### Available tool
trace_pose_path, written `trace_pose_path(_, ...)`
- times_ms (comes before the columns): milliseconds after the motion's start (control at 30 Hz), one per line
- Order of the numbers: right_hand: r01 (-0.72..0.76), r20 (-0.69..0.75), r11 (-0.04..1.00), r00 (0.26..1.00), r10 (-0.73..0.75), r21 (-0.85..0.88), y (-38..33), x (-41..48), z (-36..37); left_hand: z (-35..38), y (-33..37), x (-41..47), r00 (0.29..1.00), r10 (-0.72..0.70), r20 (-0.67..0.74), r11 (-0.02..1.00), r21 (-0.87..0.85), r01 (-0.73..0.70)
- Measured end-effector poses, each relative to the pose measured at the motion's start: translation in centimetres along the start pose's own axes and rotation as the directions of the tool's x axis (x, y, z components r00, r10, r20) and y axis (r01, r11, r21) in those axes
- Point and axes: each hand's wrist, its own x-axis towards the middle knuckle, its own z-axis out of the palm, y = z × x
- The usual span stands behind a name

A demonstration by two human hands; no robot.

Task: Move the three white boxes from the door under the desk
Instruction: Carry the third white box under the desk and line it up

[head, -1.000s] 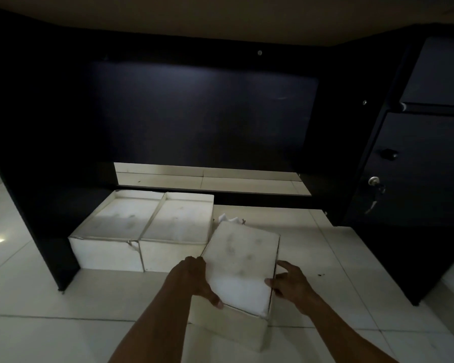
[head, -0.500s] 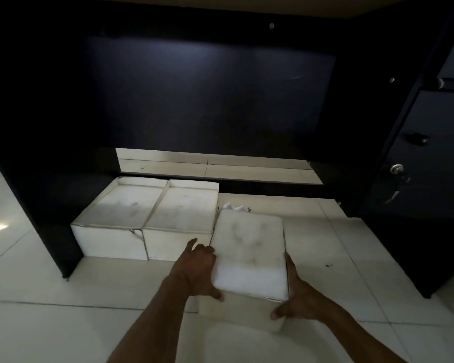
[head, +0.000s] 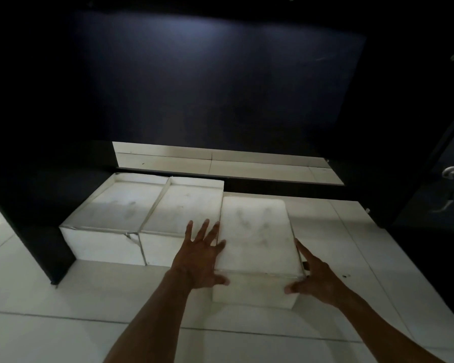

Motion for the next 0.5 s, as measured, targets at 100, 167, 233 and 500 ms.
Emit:
trace_pose_path(100,-0.002,-0.016,1.0,1.0,0.003,0.024,0.2,1.6,-0.3,0.1,-0.5,1.5,0.998,-0.034,0.043,0.999,-0.012,0.035)
trace_pose_path(167,0.015,-0.022,1.0,1.0,-0.015,0.014,0.3,2.5,-0.5,0.2,-0.7,2.3,0.998,-0.039,0.053,0.999,-0.005,0.039)
trace_pose_path(233,0.031,-0.037,1.0,0.999,-0.031,-0.002,0.3,3.2,-0.7,0.3,-1.0,2.9,0.997,-0.045,0.062,0.998,-0.029,0.047)
trace_pose_path(500,0.053,-0.102,0.998,0.993,-0.051,0.015,0.3,5.6,-0.9,0.7,-1.3,5.1,0.995,-0.09,0.049,0.996,0.002,0.09)
